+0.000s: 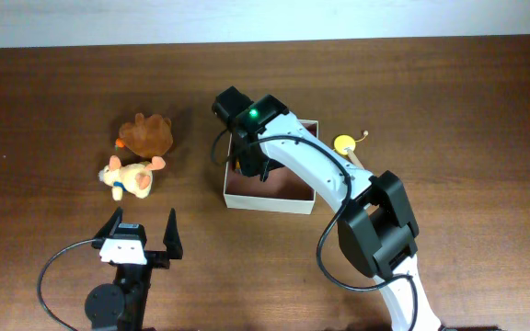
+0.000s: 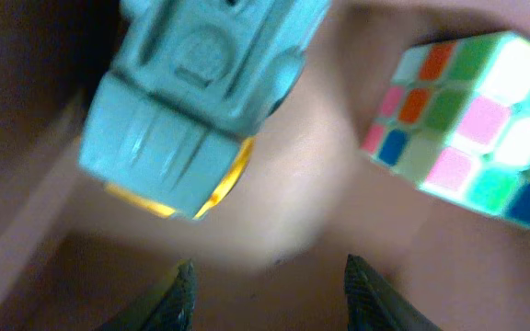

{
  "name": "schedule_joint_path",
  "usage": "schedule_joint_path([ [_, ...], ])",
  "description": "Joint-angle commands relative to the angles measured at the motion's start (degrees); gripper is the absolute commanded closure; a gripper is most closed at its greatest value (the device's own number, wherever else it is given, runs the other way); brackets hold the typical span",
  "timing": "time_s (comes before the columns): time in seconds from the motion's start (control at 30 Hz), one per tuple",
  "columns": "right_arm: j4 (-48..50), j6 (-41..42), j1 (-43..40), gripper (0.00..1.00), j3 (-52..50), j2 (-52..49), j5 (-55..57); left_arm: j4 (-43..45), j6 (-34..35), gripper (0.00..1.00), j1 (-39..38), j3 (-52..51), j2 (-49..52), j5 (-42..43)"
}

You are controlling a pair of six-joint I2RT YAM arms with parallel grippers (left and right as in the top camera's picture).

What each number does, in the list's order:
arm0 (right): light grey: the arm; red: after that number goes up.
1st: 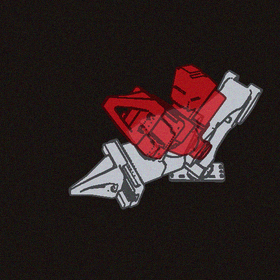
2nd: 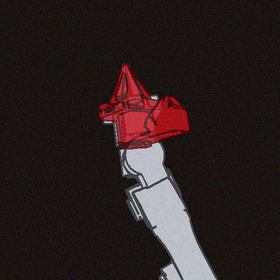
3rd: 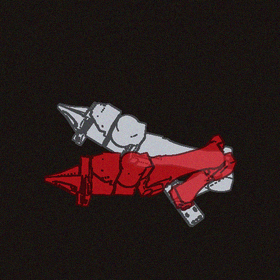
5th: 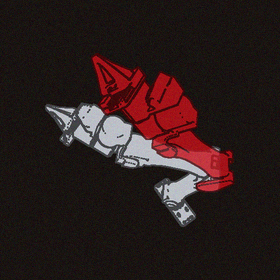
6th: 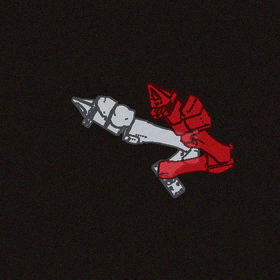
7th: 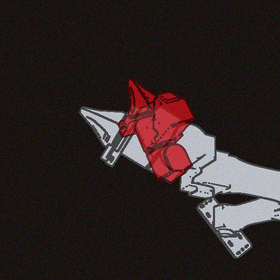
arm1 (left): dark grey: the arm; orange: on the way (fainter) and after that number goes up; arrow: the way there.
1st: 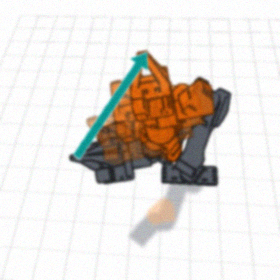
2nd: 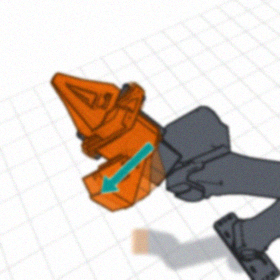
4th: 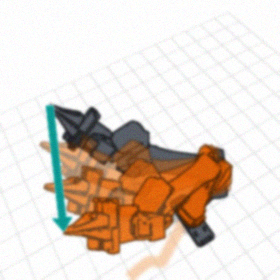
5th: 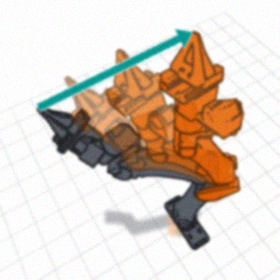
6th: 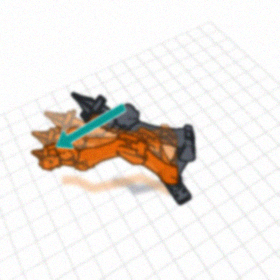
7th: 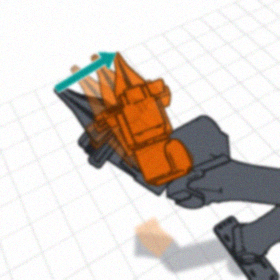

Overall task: Pack container
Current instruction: 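Lower the truck into the box's left side and release it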

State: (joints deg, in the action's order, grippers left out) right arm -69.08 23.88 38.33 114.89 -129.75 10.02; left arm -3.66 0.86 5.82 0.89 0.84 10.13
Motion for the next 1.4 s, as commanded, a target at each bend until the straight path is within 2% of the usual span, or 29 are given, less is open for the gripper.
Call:
schedule_joint_path([
  [0.0, 0.98, -0.07, -1.46, 0.53, -0.37, 0.52, 5.35, -0.02, -0.50, 0.01, 0.35, -0.35, -0.55, 0.63],
  [0.33, 6.60, -0.11, -3.48, 0.53, -0.37, -2.34, 7.61, -0.02, -0.50, 0.01, 0.35, -0.35, -0.55, 0.63],
  [0.83, 11.52, -0.35, -3.48, 0.53, -0.37, -2.75, 0.72, -0.02, -0.50, 0.01, 0.35, -0.35, -0.55, 0.63],
  [1.37, 11.37, -2.71, -3.54, 0.53, -0.24, -2.34, -1.42, -0.02, -0.50, 0.01, 0.35, -0.35, -0.55, 0.63],
])
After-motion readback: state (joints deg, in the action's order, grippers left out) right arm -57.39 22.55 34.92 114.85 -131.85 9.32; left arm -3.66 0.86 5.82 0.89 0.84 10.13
